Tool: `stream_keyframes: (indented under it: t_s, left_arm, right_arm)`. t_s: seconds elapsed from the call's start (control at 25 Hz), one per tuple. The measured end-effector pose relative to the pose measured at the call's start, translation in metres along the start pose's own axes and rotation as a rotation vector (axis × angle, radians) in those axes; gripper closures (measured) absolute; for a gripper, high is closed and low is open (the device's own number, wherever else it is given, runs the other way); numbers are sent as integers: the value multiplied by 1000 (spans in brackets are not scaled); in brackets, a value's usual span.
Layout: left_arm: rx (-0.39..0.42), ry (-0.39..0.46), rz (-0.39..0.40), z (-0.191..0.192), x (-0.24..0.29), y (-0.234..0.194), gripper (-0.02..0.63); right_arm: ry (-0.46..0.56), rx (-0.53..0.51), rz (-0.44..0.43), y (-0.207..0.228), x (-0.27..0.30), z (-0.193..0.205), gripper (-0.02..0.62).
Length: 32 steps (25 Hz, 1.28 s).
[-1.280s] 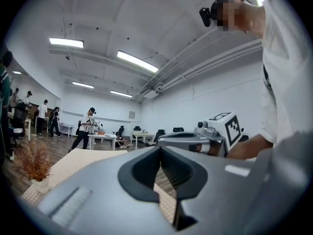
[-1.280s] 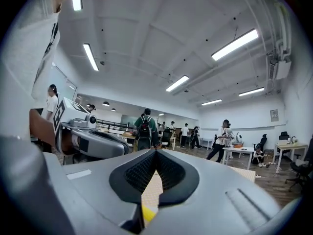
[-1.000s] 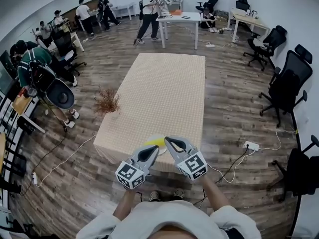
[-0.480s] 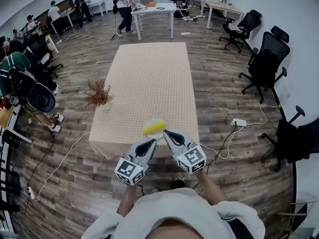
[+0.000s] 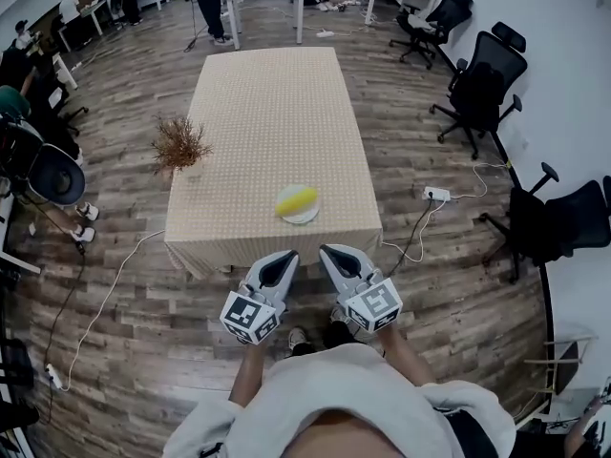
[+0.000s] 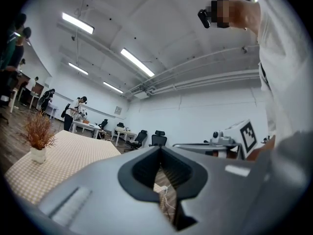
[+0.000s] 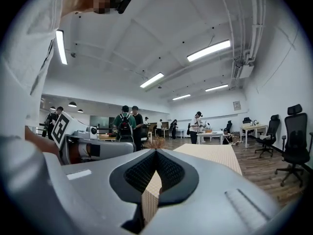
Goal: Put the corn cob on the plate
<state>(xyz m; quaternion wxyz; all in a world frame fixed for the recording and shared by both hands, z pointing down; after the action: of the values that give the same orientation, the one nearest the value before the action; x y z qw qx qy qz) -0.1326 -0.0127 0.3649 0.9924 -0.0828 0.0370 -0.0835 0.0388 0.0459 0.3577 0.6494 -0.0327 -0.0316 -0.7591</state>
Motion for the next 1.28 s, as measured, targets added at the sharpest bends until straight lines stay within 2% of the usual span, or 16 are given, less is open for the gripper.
stream_keyframes:
  t_s: [0.2,0.48,0.8,1.28]
  left_arm:
    - [-24,17,-18,5,-12,6,598]
    - [-30,16,-34,8,-4,12,598]
    - [-5,-3,-27,-2,29,34,598]
    - [38,4,-24,-13,52,45,598]
  right_arm:
    - [-57,23,49,-5,-16,12,598]
    - [-97,1,61,6,-27,18,598]
    - [-41,2,94,44,-33,4,598]
    - [5,22,87,56,-35,-2,598]
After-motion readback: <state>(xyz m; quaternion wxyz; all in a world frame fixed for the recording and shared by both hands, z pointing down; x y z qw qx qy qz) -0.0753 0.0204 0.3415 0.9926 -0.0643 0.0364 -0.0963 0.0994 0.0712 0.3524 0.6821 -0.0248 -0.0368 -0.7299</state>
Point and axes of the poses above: the fingertips, and each gripper's own axes: x forward along the fingers, y to its right, z out of its underside, the point moved 9 cm from there along -x, backward along the fingers, and after that the axes turned 14 degrees about z, right-handed, at the moved point
